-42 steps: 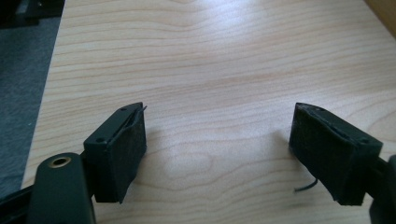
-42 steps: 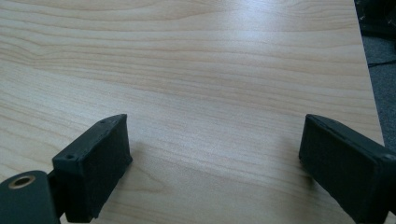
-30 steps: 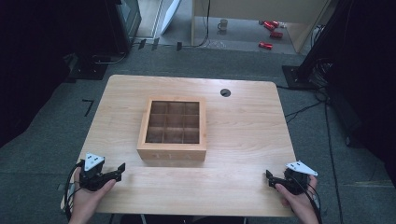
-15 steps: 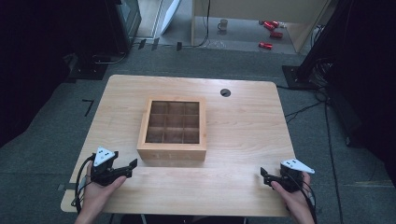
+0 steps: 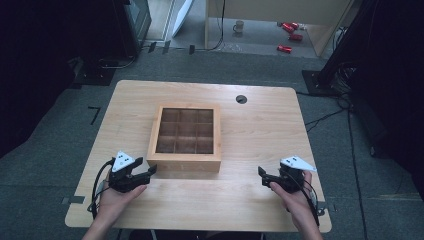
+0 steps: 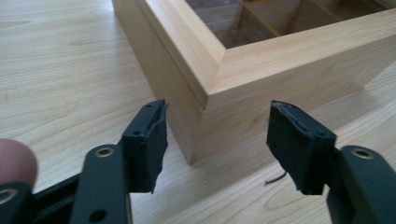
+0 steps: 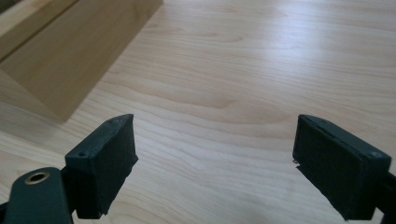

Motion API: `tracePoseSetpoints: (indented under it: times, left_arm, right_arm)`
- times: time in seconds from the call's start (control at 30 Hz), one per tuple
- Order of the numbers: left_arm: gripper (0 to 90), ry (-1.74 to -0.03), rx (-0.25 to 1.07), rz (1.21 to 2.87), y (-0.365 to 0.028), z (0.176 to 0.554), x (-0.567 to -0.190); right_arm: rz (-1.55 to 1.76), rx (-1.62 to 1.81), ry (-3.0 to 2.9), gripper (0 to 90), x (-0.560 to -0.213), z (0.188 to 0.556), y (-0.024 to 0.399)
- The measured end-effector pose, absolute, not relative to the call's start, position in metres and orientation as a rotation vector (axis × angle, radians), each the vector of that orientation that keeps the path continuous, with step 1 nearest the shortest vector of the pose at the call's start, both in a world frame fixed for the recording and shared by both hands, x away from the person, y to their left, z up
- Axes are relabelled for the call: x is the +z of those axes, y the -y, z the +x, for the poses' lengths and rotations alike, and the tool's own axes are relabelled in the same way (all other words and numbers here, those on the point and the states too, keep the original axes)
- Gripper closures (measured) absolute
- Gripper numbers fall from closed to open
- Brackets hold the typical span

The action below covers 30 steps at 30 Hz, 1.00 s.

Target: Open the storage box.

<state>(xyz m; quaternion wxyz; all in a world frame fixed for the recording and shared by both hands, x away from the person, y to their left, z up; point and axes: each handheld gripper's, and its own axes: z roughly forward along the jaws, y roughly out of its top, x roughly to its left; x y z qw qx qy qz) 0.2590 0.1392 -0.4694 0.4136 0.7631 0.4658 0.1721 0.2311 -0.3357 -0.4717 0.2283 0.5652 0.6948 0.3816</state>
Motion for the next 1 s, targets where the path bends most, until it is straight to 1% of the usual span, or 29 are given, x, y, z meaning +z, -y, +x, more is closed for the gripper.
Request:
tracePoseSetpoints:
  times: [0.23, 0.37, 0.83, 1.0]
  left_arm:
    - [50.8, -1.173, 0.407, 1.914, -0.135, 0.264, -0.469]
    - [50.7, -1.167, 0.402, 1.913, -0.135, 0.265, -0.469]
    - [60.9, -1.150, 0.348, 1.883, -0.146, 0.265, -0.468]
    - [61.6, -1.152, 0.340, 1.891, -0.147, 0.266, -0.471]
  right_arm:
    - [1.501, 1.062, -1.957, 13.1, -0.467, 0.244, 0.306]
    - [1.490, 1.072, -1.967, 13.3, -0.467, 0.248, 0.295]
    - [1.413, 1.137, -2.032, 13.3, -0.466, 0.255, 0.250]
    - [1.393, 1.156, -2.053, 13.3, -0.465, 0.256, 0.236]
